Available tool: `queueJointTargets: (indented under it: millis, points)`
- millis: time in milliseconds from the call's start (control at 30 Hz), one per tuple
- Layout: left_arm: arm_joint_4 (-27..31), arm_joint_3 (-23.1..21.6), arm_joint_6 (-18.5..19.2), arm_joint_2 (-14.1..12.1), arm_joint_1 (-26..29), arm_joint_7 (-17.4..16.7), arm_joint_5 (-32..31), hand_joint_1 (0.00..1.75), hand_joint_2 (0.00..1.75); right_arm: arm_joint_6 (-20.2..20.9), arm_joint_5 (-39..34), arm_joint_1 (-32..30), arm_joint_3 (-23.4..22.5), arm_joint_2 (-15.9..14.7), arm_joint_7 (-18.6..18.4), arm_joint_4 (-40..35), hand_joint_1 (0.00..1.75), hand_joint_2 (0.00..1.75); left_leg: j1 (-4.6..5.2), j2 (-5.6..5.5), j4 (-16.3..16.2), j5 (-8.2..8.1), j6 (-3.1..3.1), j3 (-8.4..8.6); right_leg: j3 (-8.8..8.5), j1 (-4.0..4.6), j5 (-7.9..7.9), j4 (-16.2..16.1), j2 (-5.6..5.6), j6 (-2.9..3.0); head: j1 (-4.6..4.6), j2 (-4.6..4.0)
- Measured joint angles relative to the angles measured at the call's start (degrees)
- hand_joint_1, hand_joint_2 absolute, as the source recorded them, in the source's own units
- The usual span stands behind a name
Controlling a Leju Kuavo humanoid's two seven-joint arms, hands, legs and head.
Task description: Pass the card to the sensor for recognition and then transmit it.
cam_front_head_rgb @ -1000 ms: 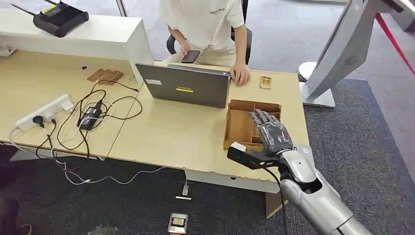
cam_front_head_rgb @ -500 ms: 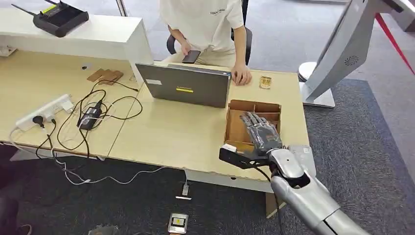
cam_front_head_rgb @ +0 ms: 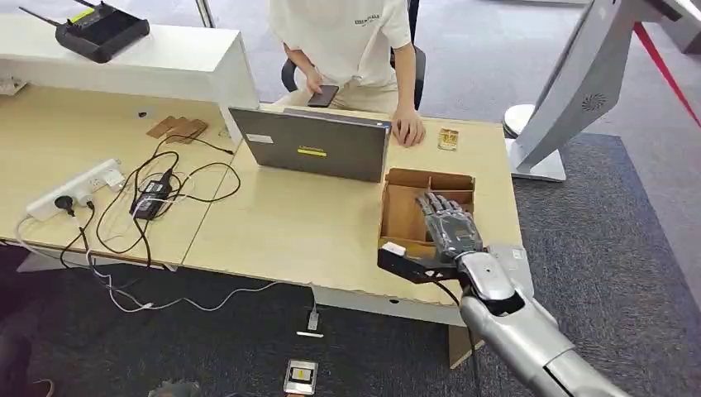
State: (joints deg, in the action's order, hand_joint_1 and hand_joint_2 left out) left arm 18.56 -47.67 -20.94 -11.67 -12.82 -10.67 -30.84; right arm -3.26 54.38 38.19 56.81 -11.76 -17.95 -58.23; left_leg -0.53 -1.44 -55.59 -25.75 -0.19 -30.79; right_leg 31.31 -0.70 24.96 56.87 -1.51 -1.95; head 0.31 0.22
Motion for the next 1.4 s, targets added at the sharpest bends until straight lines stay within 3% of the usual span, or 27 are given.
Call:
queueJointTargets:
  millis: [767,1400]
  points:
    - [0.02,0.04,0.15,0.11,0.27,-0.59,-0.72,0.00,0.00,-3.19,3.04,-2.90,-2.99,-3.32,-2.51,3.24,0.00,1.75,0.00,0.02,0.00,0.00,0.00,0.02,0.01,-0.02,0.00,-0.01,-0.01,0.00,0.00,0.00]
    - [0.02,0.04,0.52,0.46,-0.08,-0.22,-1.36,0.00,0.00,-4.39,4.28,-3.64,-4.70,-3.04,-0.31,0.87,0.00,1.75,0.00,0.02,0.00,0.00,0.00,0.01,0.00,-0.01,0.00,0.00,-0.01,0.00,0.00,0.00]
